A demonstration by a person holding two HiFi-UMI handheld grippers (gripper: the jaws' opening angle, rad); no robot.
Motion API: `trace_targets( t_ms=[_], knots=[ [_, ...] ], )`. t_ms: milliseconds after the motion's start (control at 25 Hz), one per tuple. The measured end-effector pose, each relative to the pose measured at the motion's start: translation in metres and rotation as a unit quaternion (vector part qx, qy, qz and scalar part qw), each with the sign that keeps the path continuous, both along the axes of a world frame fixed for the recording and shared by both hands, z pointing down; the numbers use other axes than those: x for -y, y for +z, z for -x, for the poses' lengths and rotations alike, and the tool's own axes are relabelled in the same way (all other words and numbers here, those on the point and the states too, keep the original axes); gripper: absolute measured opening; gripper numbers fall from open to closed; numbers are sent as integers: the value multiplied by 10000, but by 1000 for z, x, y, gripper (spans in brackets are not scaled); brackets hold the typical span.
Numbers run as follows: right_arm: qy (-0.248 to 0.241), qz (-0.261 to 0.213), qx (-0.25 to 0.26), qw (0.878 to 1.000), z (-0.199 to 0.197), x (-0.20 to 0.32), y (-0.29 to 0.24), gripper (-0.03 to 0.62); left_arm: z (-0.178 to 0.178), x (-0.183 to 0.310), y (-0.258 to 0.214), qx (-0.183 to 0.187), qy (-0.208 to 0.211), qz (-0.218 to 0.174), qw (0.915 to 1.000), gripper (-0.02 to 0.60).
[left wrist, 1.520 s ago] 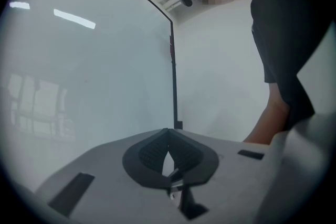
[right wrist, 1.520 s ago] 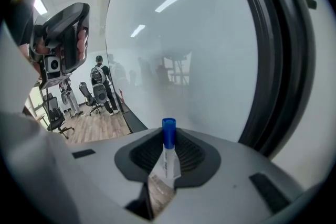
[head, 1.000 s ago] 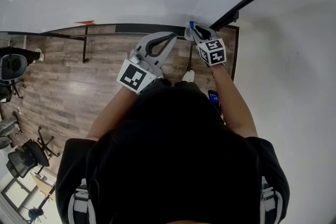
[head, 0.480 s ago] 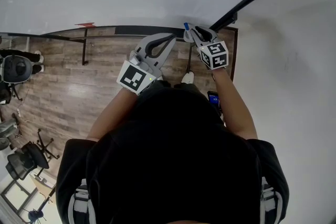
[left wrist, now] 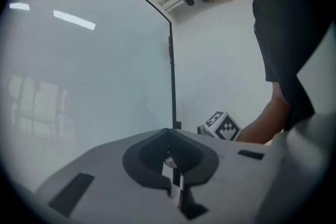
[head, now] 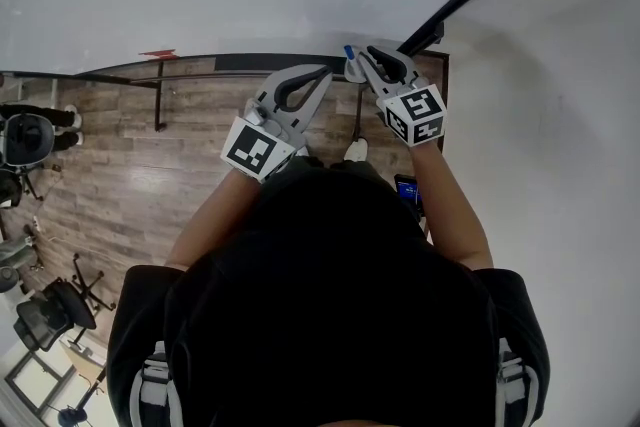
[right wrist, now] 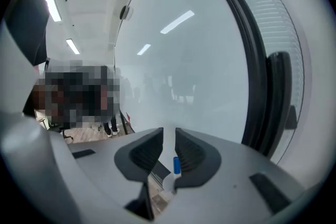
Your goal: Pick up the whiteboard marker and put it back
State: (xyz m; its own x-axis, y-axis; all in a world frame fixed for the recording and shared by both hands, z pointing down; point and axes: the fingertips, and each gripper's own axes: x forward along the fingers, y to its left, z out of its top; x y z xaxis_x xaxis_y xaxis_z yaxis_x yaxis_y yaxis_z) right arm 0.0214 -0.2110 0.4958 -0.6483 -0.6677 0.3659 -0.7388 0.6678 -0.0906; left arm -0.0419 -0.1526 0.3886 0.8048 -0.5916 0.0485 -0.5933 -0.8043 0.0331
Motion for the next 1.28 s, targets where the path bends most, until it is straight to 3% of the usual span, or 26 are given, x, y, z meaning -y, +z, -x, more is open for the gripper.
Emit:
trace_targets(
  t_ms=[760,1280],
  knots=[
    [-462,-1022,545,9922,14,-40,-119,67,-4,-1,-6,0,82,-43,10000,3],
    [-455,-1191,775,9888,14,-69,-127,17,-10,-9,-12,-46,213,-46,9998,3]
  ],
)
